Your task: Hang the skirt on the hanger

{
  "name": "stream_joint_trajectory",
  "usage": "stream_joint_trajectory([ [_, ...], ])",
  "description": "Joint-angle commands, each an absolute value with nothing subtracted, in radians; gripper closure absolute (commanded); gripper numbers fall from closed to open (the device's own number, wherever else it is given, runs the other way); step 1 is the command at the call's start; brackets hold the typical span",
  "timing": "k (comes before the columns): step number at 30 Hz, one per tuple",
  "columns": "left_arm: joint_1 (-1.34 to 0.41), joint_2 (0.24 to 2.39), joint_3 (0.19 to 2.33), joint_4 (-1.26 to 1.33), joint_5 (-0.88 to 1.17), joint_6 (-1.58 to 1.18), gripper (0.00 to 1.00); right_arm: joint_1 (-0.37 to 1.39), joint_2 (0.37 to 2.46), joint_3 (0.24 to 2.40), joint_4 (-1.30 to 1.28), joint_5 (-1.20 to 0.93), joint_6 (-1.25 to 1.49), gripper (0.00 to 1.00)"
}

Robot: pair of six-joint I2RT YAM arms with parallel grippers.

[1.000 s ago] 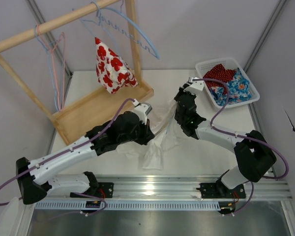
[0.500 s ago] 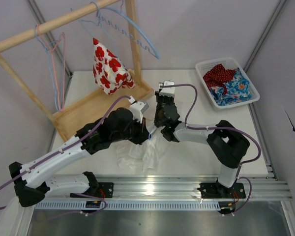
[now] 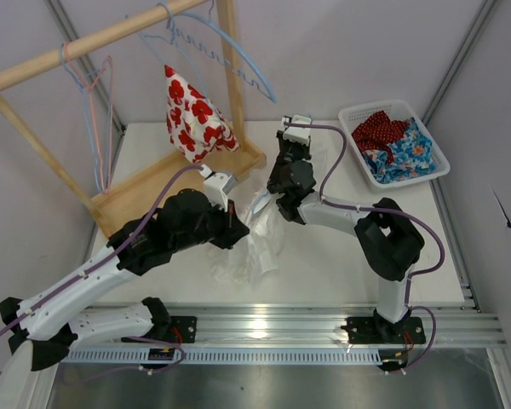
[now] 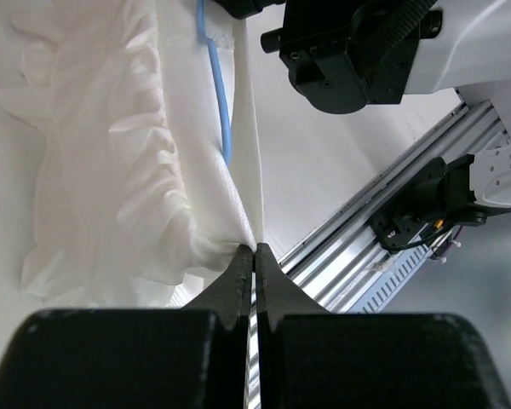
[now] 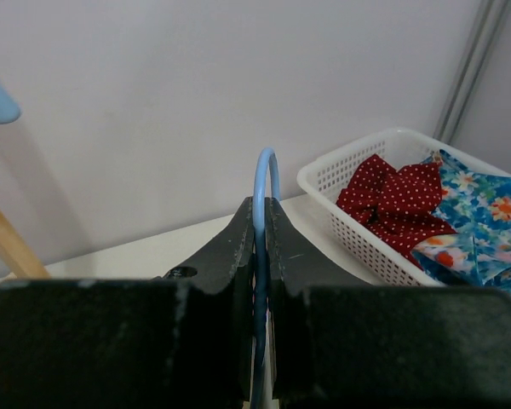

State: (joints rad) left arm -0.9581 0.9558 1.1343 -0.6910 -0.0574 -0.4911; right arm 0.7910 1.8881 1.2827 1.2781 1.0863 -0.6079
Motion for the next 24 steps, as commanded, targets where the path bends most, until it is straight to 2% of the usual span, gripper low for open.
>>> stream_joint_trajectory([
  [1, -0.976, 0.940, 1.134, -0.742, 0.006, -0.540, 1.00, 0.769, 1.882, 1.312, 1.482, 1.094, -0.634, 1.00],
  [6, -0.927, 0.914, 1.178, -0.787, -0.061, -0.577, 1.00, 0.795, 1.899, 1.269, 1.539, 1.048, -0.672, 1.00],
  [12, -0.804, 0.899, 1.178, -0.779, -0.008, -0.565, 1.00, 0.810, 1.819, 1.146, 1.539, 1.019, -0.580, 1.00],
  [18, -0.785, 1.006, 1.313, -0.759, 0.044, -0.525, 1.00, 0.853, 1.767, 1.063, 1.545, 0.991, -0.569, 1.00],
  [24, -0.784, 1.086, 1.333, -0.759, 0.046, -0.520, 1.00, 0.891, 1.740, 1.054, 1.551, 1.000, -0.563, 1.00],
])
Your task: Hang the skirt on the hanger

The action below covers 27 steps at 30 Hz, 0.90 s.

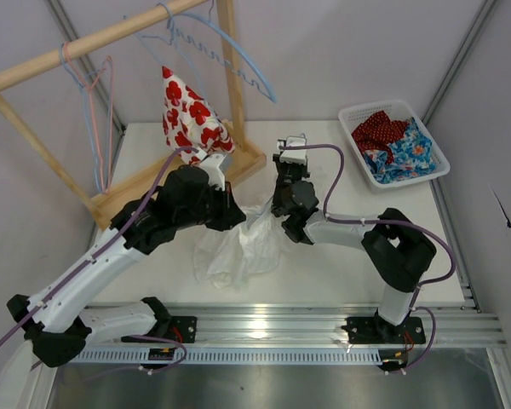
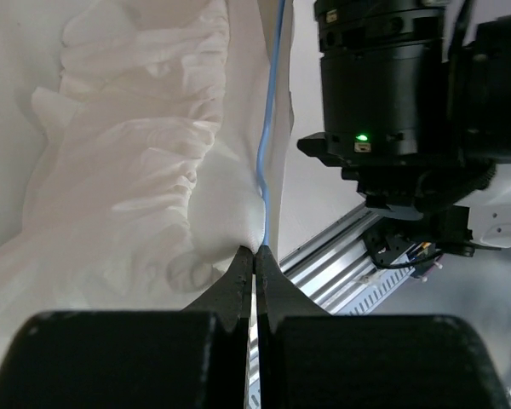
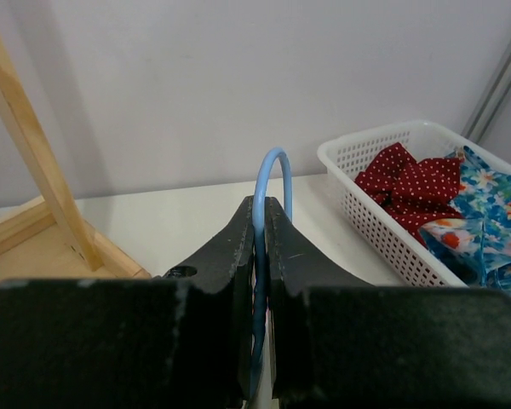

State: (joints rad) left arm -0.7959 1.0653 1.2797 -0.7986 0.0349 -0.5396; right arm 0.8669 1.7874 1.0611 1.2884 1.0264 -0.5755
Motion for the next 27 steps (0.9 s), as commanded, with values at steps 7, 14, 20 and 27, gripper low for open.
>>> stream_joint_trajectory([
  [7, -0.756, 1.086, 1.342, -0.782, 0.005, -0.526, 1.00, 0.858, 1.758, 1.116, 1.571, 1.028, -0.692, 1.00],
  [14, -0.753, 1.040, 1.350, -0.796, 0.021, -0.561, 1.00, 0.749, 1.848, 1.268, 1.575, 1.019, -0.831, 1.00],
  [20, -0.753, 1.032, 1.325, -0.775, 0.075, -0.594, 1.00, 0.738, 1.876, 1.327, 1.575, 1.012, -0.851, 1.00],
  [27, -0.753, 1.115, 1.408, -0.736, 0.090, -0.560, 1.00, 0.785, 1.878, 1.342, 1.575, 0.985, -0.871, 1.00],
])
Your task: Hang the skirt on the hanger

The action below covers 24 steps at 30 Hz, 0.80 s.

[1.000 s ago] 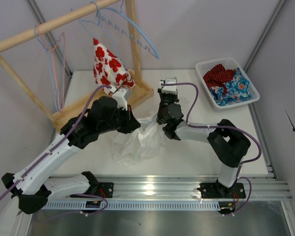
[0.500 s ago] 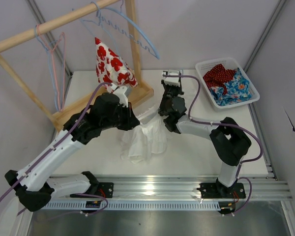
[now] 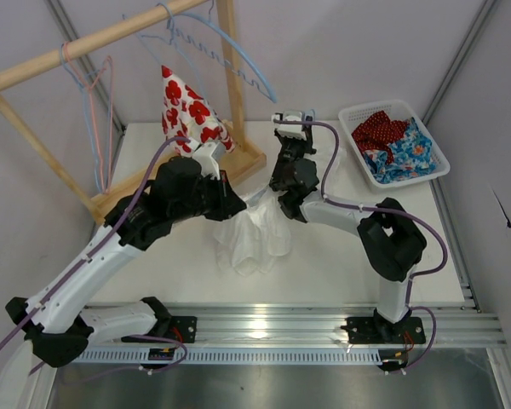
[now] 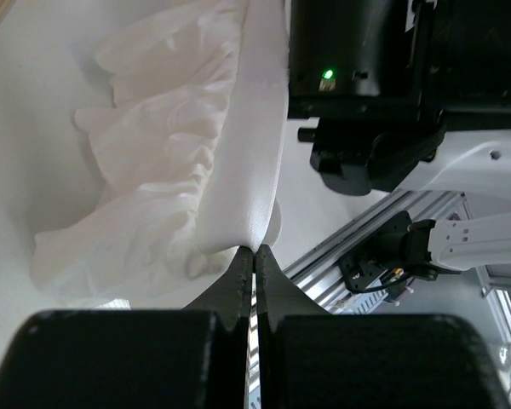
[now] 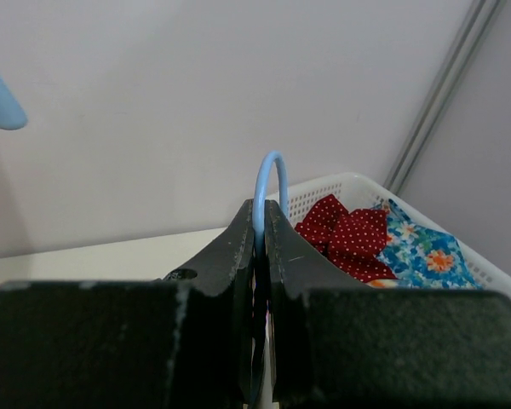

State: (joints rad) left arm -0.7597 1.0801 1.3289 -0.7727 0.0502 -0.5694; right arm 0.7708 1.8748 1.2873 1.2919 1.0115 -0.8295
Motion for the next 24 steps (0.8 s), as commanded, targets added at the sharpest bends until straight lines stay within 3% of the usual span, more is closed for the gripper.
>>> stream_joint_trajectory([
  [1, -0.753, 1.130, 1.417, -0.732, 0.089, -0.557, 1.00, 0.795, 1.872, 1.338, 1.575, 0.986, -0.867, 1.00],
  [6, -0.753, 1.204, 1.470, -0.712, 0.049, -0.526, 1.00, 0.831, 1.787, 1.279, 1.469, 0.986, -0.757, 1.00],
  [10, -0.755, 1.256, 1.473, -0.703, 0.005, -0.515, 1.00, 0.833, 1.631, 1.230, 1.037, 0.944, -0.453, 1.00],
  [14, -0.765, 1.253, 1.425, -0.690, -0.049, -0.525, 1.00, 0.808, 1.579, 1.252, 0.870, 0.928, -0.365, 1.00],
  [19, -0.765, 1.249, 1.417, -0.692, -0.136, -0.503, 1.00, 0.767, 1.516, 1.354, 0.369, 0.677, -0.099, 1.00],
  [24, -0.752, 1.294, 1.450, -0.693, -0.245, -0.459, 1.00, 0.744, 1.467, 1.417, 0.103, 0.474, -0.006, 1.00],
])
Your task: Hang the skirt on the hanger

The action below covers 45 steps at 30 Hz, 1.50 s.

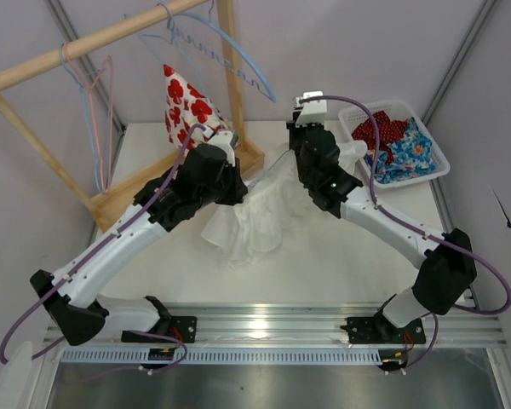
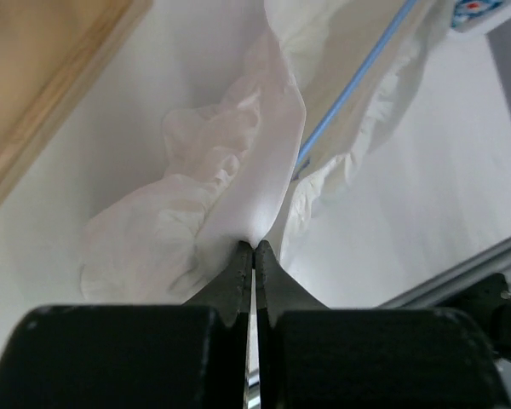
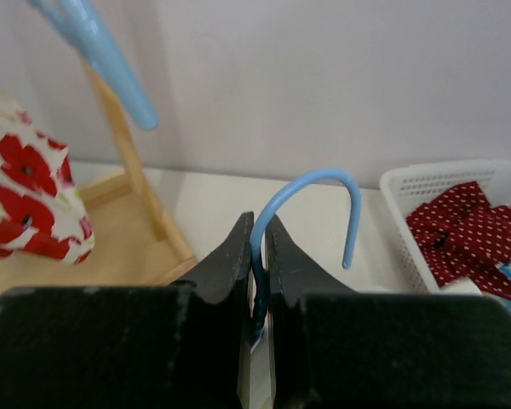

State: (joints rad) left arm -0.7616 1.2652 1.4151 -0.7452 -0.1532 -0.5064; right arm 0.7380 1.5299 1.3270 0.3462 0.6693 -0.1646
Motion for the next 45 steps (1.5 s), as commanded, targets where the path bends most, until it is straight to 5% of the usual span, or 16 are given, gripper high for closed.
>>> stream_joint_trajectory([
  [1, -0.746, 1.305, 1.463, -0.692, -0.256, -0.450, 1.00, 0.741, 1.460, 1.427, 0.015, 0.441, 0.009, 1.00],
  [10, -0.673, 1.335, 1.531, -0.706, -0.307, -0.385, 1.00, 0.710, 1.233, 1.275, -0.103, 0.173, 0.044, 1.00],
  [16, -0.731, 1.365, 1.620, -0.712, -0.250, -0.408, 1.00, 0.726, 1.233, 1.267, -0.190, 0.442, 0.290, 1.00],
  [21, -0.813, 1.374, 1.647, -0.710, -0.248, -0.442, 1.00, 0.810, 1.256, 1.262, -0.121, 0.589, 0.226, 1.00],
  [36, -0.909, 1.321, 1.629, -0.792, -0.183, -0.454, 0.94, 0.773, 1.238, 1.249, -0.106, 0.681, 0.204, 1.00],
  [39, -0.926, 1.368, 1.646, -0.814, -0.164, -0.431, 0.74, 0.775, 1.243, 1.258, -0.080, 0.635, 0.201, 1.00],
  [40, -0.931, 1.353, 1.646, -0.821, -0.173, -0.422, 0.51, 0.773, 1.239, 1.261, -0.081, 0.621, 0.195, 1.00],
  [43, -0.931, 1.303, 1.654, -0.839, -0.219, -0.378, 0.09, 0.758, 1.215, 1.255, -0.075, 0.554, 0.169, 1.00],
  [45, -0.930, 1.270, 1.707, -0.873, -0.241, -0.309, 0.01, 0.727, 1.200, 1.250, -0.067, 0.452, 0.167, 1.00],
])
